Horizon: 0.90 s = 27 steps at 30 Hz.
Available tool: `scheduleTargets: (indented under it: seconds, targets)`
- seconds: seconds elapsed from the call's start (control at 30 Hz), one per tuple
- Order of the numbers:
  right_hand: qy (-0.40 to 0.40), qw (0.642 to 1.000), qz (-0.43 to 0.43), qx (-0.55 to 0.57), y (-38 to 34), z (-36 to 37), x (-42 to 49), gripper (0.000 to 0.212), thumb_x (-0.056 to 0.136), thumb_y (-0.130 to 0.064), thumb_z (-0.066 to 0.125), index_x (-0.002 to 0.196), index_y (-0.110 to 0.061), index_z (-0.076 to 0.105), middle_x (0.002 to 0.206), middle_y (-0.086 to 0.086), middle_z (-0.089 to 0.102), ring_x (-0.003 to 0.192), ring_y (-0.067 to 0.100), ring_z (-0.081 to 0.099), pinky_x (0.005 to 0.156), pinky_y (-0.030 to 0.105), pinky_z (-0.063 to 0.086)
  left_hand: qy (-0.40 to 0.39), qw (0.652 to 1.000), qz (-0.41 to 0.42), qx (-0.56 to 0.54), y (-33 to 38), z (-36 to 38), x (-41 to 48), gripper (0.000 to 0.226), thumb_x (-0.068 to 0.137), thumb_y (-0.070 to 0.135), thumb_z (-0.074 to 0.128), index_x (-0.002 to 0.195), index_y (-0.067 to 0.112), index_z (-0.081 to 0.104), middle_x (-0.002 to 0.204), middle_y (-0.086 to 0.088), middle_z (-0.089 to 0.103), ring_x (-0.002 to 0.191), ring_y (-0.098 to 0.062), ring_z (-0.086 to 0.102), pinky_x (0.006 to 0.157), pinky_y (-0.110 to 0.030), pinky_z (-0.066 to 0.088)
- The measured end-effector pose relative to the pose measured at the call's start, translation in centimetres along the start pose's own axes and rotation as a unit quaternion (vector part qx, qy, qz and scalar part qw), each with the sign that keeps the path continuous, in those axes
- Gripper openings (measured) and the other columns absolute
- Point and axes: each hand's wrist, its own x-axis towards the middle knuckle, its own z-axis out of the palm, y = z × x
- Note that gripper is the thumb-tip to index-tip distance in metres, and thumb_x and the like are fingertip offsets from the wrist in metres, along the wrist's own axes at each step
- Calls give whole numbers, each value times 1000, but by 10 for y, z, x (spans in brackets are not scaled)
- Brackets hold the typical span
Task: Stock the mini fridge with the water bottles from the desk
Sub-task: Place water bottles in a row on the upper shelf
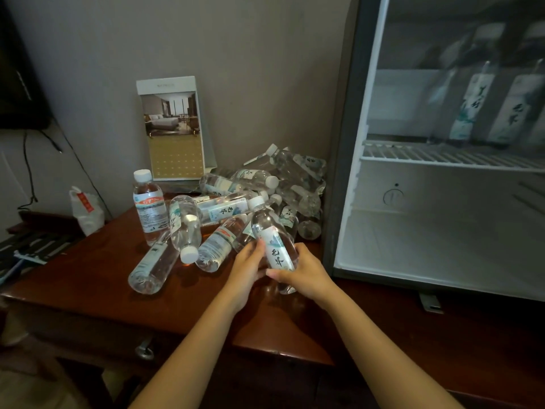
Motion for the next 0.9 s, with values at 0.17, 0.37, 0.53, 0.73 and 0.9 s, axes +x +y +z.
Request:
scheduleTargets:
  seconds: [0.17,0.37,0.53,0.73,0.9]
  targets:
    - [-21,1000,0,10,0,-3,-12,73,63,-30,84,121,-19,42,111,-1,59,96,19,64,79,38,58,-9,1000,-11,-3,10,4,-4,28,95,35,46,117,20,57,112,-3,68,102,-19,66,87,-36,53]
    - [-34,999,7,42,7,-17,-32,86,61,-34,85,130,-18,37,117,0,59,101,16,63,87,39,55,14,999,28,40,18,30,-15,24,93,22,52,114,12,56,102,-4,67,85,-6,68,70,-19,54]
    - [-5,998,-35,43,5,-43,-55,60,68,-26,82,115,-27,45,110,-5,62,100,9,63,87,33,55,-12,996,85,36,30,60,-31,17,90,11,56,104,21,54,90,1,66,72,1,67,60,-14,52]
    - [76,993,-88,-6,-10,-91,-79,62,66,-26,82,113,-29,41,107,-8,60,97,8,61,79,23,54,-60,986,151,38,58,103,-36,23,88,7,57,109,17,53,94,-1,66,75,0,67,62,-14,52]
    - [140,980,-142,-20,-26,-136,-94,63,67,-24,82,117,-27,43,104,-15,59,95,-3,58,75,9,47,-118,969,217,23,87,146,-37,30,87,6,58,115,12,51,94,2,67,81,-3,68,68,-17,54]
